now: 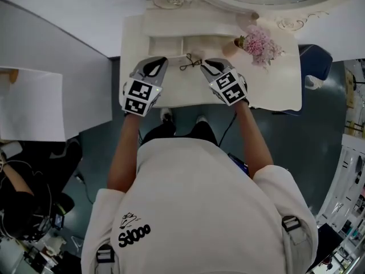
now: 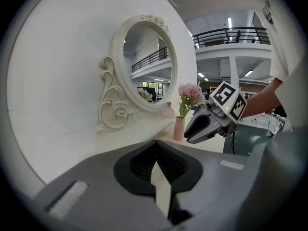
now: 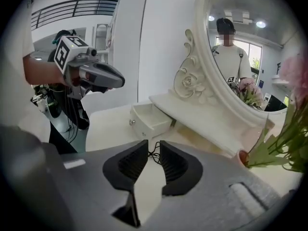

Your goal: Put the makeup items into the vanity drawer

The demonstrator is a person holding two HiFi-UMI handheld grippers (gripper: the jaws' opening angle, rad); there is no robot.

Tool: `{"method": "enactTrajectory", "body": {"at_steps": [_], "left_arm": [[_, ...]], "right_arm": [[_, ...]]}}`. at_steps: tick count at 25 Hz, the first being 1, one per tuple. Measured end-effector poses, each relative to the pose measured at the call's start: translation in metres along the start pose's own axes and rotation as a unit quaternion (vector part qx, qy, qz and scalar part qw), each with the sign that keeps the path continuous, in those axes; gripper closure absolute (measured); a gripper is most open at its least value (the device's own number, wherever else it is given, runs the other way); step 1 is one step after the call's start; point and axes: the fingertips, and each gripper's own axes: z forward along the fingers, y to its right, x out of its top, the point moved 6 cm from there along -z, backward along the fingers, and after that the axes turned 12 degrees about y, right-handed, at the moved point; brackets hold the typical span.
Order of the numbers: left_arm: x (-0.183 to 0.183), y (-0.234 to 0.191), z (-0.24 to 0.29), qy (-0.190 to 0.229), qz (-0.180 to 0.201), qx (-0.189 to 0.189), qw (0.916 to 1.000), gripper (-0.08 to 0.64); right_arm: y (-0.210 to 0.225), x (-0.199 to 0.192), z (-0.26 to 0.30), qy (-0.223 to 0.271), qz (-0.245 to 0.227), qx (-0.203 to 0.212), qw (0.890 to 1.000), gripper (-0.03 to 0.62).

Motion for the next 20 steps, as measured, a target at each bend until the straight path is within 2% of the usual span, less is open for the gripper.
{"method": "enactTrajectory", "body": {"at_steps": [5,10,14,20], "left_arm": [[-0.018,-0.008,0.008,-0.015,-0.010,-0.028,0.9994,0.541],[-0.022,-0.015,0.008,-0.020,-0.013,-0.041,0.9989,0.541],[-0.027,-0.023,0.007,-0.024,-0.015,-0.045,0.9986,0.541],[-0.030,-0.037,0.004,-0.028,-0.019,-0.035,0.9988,0.541]], "right_arm": [[0.008,-0.024,0.027,-0.054,-0.027,-0.001,0.998,0.511],[0.011,-0.044,0.043,-0.109,-0.067,0.004,0.992,0.509],[0.014,-0.050,0.055,-0.122,-0.080,0.007,0.989,0.509],[0.014,-0.057,0.070,-0.150,-0.130,0.029,0.980,0.488]]}}
